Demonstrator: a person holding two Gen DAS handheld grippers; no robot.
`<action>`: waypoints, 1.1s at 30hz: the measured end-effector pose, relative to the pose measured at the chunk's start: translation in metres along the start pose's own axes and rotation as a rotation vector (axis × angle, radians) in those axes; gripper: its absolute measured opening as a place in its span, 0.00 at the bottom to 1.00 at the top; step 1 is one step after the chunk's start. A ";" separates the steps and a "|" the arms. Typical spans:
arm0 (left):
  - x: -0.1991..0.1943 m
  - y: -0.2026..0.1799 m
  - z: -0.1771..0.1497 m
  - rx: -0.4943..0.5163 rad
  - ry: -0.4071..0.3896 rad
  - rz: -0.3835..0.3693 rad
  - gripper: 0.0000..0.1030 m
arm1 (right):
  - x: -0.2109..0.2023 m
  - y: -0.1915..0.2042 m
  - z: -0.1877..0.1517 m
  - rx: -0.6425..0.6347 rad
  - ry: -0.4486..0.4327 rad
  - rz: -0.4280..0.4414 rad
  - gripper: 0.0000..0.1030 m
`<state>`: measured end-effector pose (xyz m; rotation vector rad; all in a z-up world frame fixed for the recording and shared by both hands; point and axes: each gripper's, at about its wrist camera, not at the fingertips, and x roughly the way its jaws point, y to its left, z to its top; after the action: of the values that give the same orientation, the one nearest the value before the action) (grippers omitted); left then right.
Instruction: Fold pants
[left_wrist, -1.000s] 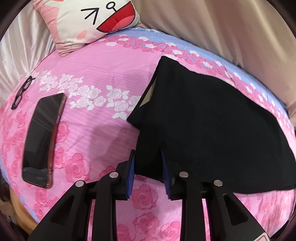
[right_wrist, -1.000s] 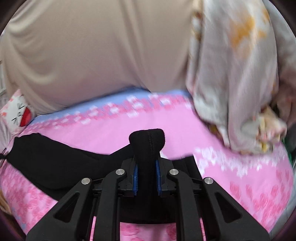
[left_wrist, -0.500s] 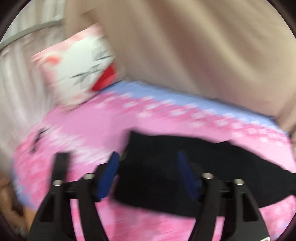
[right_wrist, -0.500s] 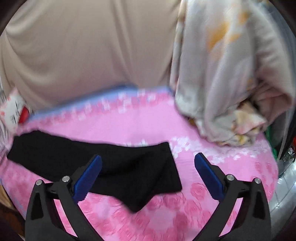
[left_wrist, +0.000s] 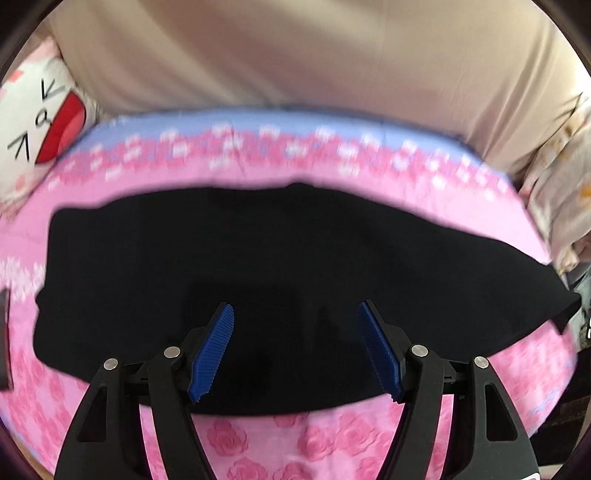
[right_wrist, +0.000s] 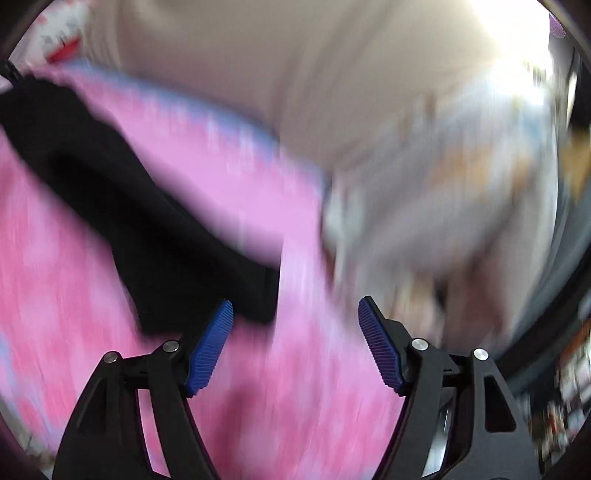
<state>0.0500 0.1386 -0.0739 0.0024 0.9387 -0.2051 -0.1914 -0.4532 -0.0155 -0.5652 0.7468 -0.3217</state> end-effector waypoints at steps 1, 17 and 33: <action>0.008 -0.001 -0.002 0.001 0.026 0.010 0.65 | -0.003 -0.004 -0.017 0.058 0.033 0.006 0.67; 0.009 -0.087 0.019 0.054 -0.025 -0.195 0.65 | 0.105 -0.022 0.095 0.581 0.231 0.438 0.14; 0.023 -0.084 0.028 0.009 -0.007 -0.176 0.65 | -0.024 -0.024 -0.002 0.532 0.011 0.201 0.85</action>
<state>0.0711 0.0498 -0.0685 -0.0732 0.9311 -0.3719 -0.2116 -0.4624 0.0103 0.0147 0.6864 -0.3208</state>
